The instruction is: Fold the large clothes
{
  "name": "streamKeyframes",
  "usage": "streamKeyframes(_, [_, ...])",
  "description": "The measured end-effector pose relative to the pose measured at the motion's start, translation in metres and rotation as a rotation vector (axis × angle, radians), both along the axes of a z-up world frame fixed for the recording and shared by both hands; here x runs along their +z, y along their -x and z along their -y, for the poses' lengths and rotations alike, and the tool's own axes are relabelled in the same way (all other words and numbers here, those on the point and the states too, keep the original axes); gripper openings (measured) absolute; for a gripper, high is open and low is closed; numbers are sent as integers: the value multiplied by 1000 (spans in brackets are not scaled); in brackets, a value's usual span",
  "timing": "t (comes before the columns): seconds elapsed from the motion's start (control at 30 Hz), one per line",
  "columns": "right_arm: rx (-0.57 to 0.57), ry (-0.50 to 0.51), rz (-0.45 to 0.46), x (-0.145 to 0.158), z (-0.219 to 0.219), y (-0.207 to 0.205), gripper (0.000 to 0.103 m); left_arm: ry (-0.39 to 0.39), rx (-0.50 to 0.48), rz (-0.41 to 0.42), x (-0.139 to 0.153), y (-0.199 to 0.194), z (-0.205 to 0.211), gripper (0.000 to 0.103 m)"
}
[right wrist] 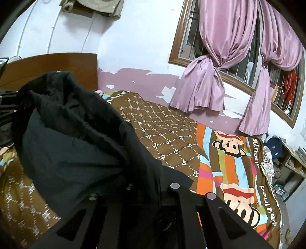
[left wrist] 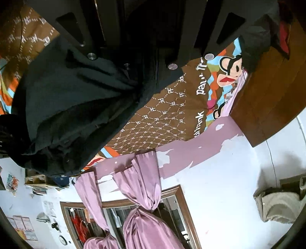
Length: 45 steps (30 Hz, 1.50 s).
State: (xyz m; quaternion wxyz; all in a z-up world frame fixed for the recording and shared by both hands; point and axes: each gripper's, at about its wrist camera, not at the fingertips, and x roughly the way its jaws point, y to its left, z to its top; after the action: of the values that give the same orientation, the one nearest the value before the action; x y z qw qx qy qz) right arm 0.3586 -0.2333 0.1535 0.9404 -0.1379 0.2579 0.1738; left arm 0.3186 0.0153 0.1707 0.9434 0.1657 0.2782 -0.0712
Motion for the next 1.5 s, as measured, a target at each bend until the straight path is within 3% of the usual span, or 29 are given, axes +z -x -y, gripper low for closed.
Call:
streamKeyframes(0.47, [-55, 17, -52, -70, -15, -93, 8, 29, 58, -32, -65, -97, -6, 6])
streamKeyframes(0.67, [-59, 9, -90, -98, -17, -118, 10, 65, 79, -54, -89, -118, -12, 10])
streamKeyframes(0.9, [-52, 5, -118, -114, -19, -127, 14, 86, 86, -66, -96, -126, -14, 15])
streamKeyframes(0.97, [-57, 1, -121, -114, -18, -129, 20, 94, 94, -71, -97, -127, -16, 21])
streamKeyframes(1.03, [-68, -14, -115, -113, -15, -129, 43, 120, 102, -60, -96, -124, -20, 43])
streamKeyframes(1.07, [-74, -26, -106, -111, -12, -128, 51, 147, 111, -41, -93, -120, -24, 67])
streamKeyframes(1.1, [-82, -45, -89, -108, -8, -126, 64, 183, 116, -14, -90, -115, -29, 82])
streamKeyframes(1.17, [-90, -68, -69, -102, -3, -123, 71, 240, 119, 15, -84, -108, -37, 89])
streamKeyframes(1.37, [-100, -130, -37, -85, 11, -104, 82, 343, 108, 56, -68, -85, -51, 89])
streamKeyframes(1.5, [-38, -160, -17, -75, 7, -77, 92, 342, 30, 67, -64, -58, -40, 90])
